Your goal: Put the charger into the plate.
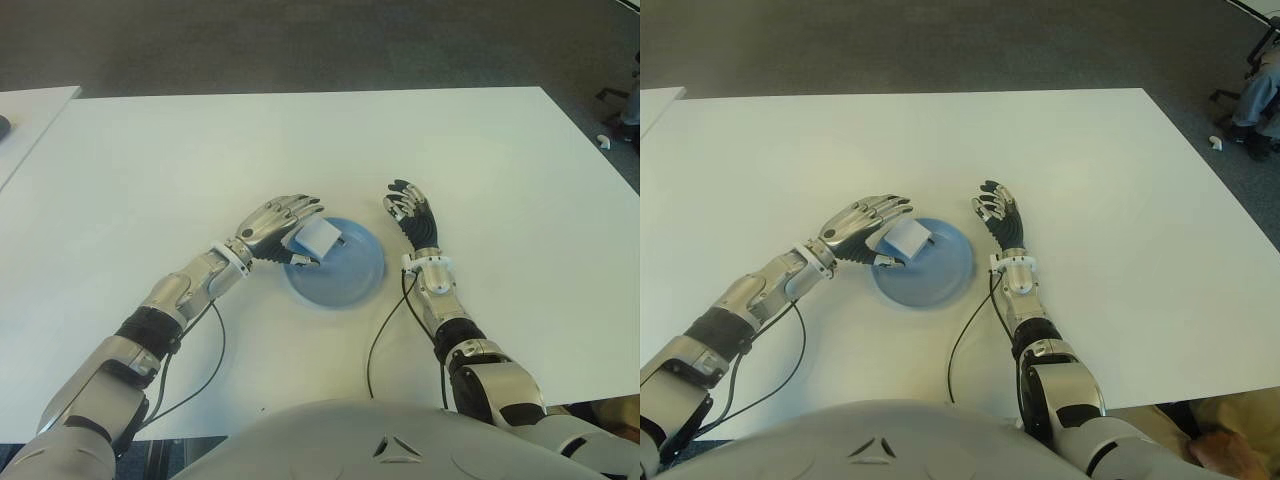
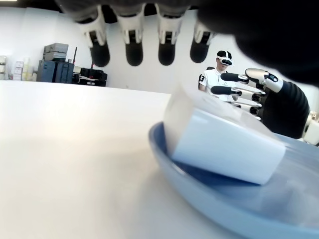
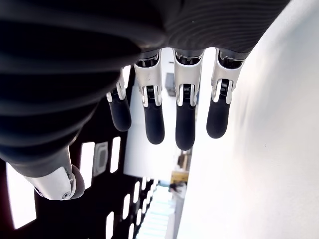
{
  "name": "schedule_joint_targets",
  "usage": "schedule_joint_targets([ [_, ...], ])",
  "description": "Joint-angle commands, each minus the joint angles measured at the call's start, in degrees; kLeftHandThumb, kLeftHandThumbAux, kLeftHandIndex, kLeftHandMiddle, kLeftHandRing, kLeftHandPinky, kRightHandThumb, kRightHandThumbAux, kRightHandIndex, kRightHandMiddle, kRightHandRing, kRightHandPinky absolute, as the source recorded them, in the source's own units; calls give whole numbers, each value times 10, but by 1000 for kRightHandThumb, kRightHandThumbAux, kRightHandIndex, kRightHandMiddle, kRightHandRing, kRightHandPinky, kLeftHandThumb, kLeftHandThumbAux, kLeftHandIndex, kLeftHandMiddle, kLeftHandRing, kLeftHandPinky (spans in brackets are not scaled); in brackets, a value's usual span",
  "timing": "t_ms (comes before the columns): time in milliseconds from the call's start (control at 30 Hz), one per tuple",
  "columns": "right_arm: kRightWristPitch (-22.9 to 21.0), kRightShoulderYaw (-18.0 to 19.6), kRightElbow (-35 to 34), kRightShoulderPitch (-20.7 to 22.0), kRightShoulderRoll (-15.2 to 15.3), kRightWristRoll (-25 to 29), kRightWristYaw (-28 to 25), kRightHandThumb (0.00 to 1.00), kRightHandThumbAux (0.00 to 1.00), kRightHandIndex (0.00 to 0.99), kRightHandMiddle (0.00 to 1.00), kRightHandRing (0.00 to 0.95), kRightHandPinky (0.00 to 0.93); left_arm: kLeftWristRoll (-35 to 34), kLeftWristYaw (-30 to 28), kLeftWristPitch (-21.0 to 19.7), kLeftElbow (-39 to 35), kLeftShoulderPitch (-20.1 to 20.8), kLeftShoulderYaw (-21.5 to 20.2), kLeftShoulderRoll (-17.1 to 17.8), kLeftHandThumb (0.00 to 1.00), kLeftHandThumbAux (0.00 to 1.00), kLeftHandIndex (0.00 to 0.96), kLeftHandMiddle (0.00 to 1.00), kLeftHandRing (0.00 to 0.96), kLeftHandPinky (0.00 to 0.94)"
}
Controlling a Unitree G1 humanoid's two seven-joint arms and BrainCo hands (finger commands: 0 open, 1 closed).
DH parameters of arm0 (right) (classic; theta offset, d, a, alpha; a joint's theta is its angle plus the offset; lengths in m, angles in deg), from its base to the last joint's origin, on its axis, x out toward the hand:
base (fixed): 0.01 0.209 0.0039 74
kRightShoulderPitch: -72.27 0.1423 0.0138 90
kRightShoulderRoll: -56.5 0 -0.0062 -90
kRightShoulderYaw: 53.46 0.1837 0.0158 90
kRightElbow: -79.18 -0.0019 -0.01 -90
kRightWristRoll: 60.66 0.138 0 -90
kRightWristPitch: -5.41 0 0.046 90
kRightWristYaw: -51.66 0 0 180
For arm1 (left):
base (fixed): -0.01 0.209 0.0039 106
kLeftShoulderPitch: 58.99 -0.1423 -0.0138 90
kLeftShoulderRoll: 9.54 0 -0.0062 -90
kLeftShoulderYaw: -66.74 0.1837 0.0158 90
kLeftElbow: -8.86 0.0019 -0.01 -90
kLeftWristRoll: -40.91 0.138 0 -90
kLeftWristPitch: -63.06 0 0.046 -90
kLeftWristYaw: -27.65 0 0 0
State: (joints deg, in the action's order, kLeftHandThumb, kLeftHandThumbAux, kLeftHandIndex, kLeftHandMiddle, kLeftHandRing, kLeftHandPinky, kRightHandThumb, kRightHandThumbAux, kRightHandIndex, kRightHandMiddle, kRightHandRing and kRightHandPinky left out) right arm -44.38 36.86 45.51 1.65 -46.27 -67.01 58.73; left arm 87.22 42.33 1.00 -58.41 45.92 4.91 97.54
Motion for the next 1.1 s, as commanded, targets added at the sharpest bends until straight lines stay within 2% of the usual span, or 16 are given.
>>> schedule_joint_targets([
  [33,-34,-8,96,-129,-44,-2,4,629,579,190,265,276,295,13,-8,12,14,-6,4,11,185,228,0,0,0,0],
  [533,-29,-9,97,-128,-44,-4,5,605,587,190,261,274,297,12,-3,18,13,-3,-5,13,174,220,0,0,0,0],
  [867,-25,-7,98,-127,-44,2,-7,620,594,194,258,267,292,16,27,17,3,-3,-19,10,173,257,0,0,0,0],
  [1067,-25,-2,101,-124,-45,7,-15,637,603,201,266,277,309,-25,74,59,34,7,-41,-11,174,310,0,0,0,0],
  [1100,-25,-2,101,-124,-45,6,-14,638,604,201,267,277,310,-59,81,89,63,12,-52,-27,173,313,0,0,0,0],
])
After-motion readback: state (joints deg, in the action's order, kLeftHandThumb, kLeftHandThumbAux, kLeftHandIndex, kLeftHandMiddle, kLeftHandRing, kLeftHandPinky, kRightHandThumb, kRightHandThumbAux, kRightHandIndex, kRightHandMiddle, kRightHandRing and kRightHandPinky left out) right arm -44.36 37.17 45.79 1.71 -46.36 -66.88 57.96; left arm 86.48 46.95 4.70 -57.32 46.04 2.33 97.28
